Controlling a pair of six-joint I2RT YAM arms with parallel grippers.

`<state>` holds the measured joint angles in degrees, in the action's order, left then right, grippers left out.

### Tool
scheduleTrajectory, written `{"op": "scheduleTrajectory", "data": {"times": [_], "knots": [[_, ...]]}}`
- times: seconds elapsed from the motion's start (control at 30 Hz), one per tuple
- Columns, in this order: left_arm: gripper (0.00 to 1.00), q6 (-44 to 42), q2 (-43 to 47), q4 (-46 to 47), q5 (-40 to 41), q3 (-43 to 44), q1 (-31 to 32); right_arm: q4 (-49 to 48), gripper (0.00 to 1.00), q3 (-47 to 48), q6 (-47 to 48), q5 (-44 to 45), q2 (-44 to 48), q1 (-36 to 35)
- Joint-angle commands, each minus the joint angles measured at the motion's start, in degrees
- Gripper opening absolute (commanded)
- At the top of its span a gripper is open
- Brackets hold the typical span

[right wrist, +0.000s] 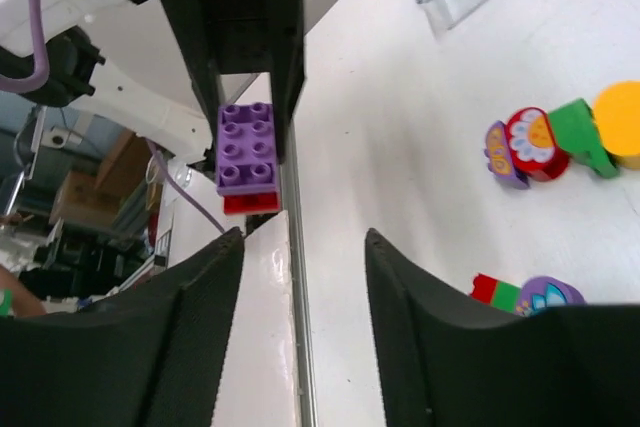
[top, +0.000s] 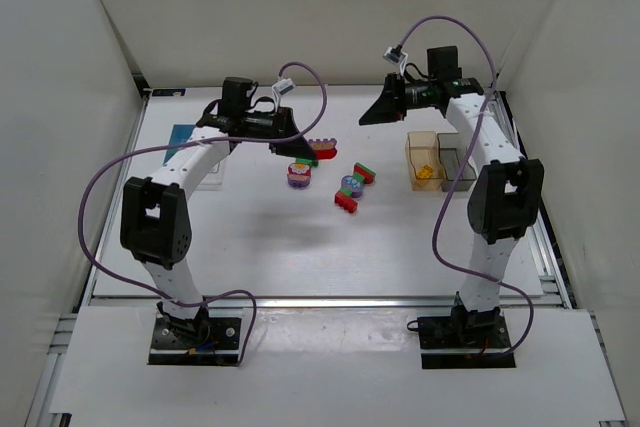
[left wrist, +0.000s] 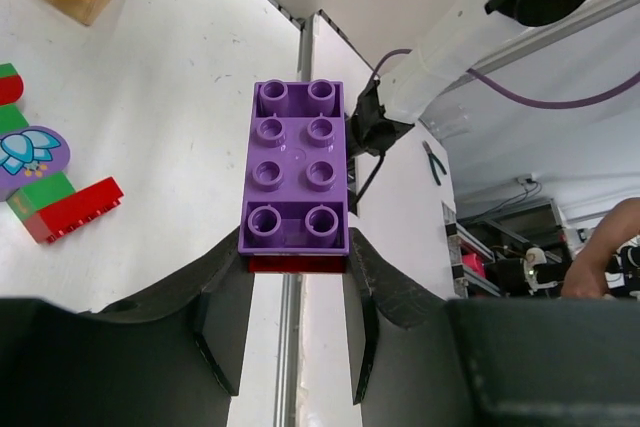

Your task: Sort the legos into containers by color

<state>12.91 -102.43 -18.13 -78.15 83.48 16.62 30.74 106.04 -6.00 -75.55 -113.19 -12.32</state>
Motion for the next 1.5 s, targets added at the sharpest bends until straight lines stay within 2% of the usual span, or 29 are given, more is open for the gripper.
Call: {"op": "scheduleTrajectory", "data": {"times": [0.0,0.1,0.17,0.23,0.33,0.63,0.83,1.13,1.33,1.47], "knots": [[0.1,-1.48,1.54,-2.0,-3.5,3.52,-0.19,2.21,0.57,1.8,2.13,-0.21,2.88,-0.43],[0.1,-1.66,0.57,-2.35,-3.68,4.93,-0.1,5.37,0.67,2.41,5.19,1.36,2.97,-1.83],[0.1,-1.83,-0.13,-2.87,-3.68,5.55,-0.01,9.4,0.81,3.38,9.33,3.2,2.88,-3.23],[0.1,-2.09,-0.83,-4.1,-3.85,6.78,0.16,14.58,0.84,5.84,14.59,4.35,2.44,-4.38],[0.1,-4.73,-1.63,-7.43,-3.59,8.71,0.86,17.68,0.86,7.69,17.42,6.03,1.92,-7.1],[0.1,-8.69,-2.16,-12.02,-3.41,9.42,2.71,17.42,0.85,8.83,17.16,4.53,0.78,-7.63],[0.1,-9.22,-2.77,-12.37,-2.8,10.82,3.5,18.47,0.78,8.92,18.47,3.57,0.25,-8.6],[0.1,-9.48,-3.65,-12.72,-2.45,12.32,3.77,20.94,0.72,9.36,20.68,2.69,-0.19,-10.27],[0.1,-9.74,-4.0,-12.81,-2.27,12.58,3.86,21.11,0.53,8.92,21.12,1.46,-0.37,-10.45],[0.1,-9.92,-4.09,-12.89,-2.27,12.76,3.94,20.85,0.34,8.92,21.29,0.58,-0.72,-10.36]]}}
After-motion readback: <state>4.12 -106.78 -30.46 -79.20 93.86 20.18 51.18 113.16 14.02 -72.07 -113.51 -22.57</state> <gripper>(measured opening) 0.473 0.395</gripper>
